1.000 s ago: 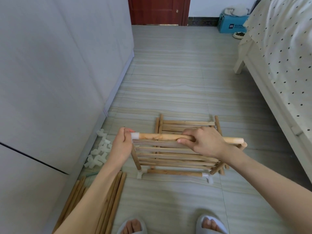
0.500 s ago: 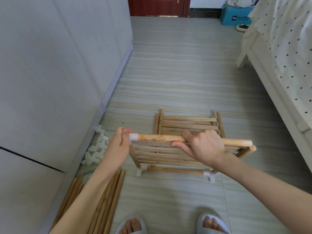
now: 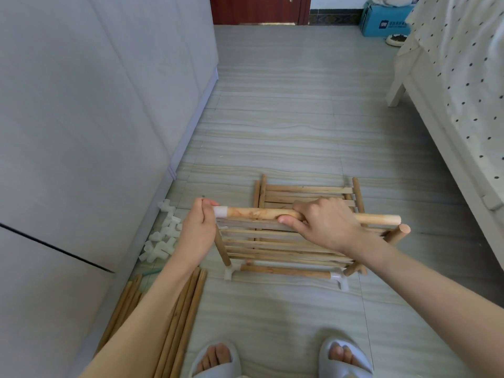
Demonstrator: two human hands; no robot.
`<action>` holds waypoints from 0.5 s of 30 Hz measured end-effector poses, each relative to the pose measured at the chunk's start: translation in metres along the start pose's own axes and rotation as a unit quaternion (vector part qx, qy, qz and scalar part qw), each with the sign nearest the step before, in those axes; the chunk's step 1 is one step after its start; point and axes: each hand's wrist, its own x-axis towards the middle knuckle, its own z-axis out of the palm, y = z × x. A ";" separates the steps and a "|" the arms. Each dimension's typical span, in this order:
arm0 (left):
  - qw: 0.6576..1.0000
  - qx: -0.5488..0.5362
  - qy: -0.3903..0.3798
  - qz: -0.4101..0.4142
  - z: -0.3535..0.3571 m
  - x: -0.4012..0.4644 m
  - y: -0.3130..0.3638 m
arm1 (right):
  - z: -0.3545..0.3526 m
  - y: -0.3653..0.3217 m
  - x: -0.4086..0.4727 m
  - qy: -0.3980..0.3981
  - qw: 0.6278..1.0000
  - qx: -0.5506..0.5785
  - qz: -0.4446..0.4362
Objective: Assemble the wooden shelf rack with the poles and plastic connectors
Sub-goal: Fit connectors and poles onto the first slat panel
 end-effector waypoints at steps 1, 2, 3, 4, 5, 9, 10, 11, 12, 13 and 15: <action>1.000 -0.003 0.003 -0.002 0.000 0.000 0.001 | -0.002 -0.003 -0.001 -0.004 1.000 -0.007 0.010; 1.000 -0.005 0.003 -0.004 0.000 0.000 0.002 | -0.004 -0.007 -0.002 -0.004 1.000 -0.014 0.014; 1.000 -0.006 0.002 -0.006 -0.001 -0.001 0.003 | -0.007 -0.011 -0.005 0.013 1.000 -0.016 0.004; 1.000 -0.005 -0.001 -0.007 -0.002 -0.001 0.004 | -0.010 -0.015 -0.009 0.052 0.998 -0.017 -0.027; 1.000 -0.004 -0.002 -0.006 -0.003 -0.002 0.005 | -0.012 -0.018 -0.013 0.107 0.992 -0.016 -0.063; 0.999 -0.031 -0.010 -0.022 -0.004 -0.001 0.011 | -0.005 -0.029 -0.030 0.176 0.964 0.010 -0.200; 0.999 -0.043 -0.017 -0.030 -0.004 -0.001 0.012 | -0.001 -0.033 -0.033 0.158 0.965 0.010 -0.208; 0.998 -0.052 -0.026 -0.036 -0.005 0.000 0.012 | 0.005 -0.036 -0.034 0.141 0.969 0.001 -0.205; 0.997 -0.061 -0.034 -0.041 -0.006 0.000 0.011 | 0.010 -0.038 -0.034 0.126 0.972 -0.018 -0.196; 0.996 -0.069 -0.040 -0.043 -0.007 0.000 0.011 | 0.016 -0.039 -0.033 0.115 0.975 -0.036 -0.189; 0.995 -0.085 -0.036 -0.039 -0.007 -0.002 0.010 | 0.026 -0.039 -0.027 0.111 0.975 -0.082 -0.176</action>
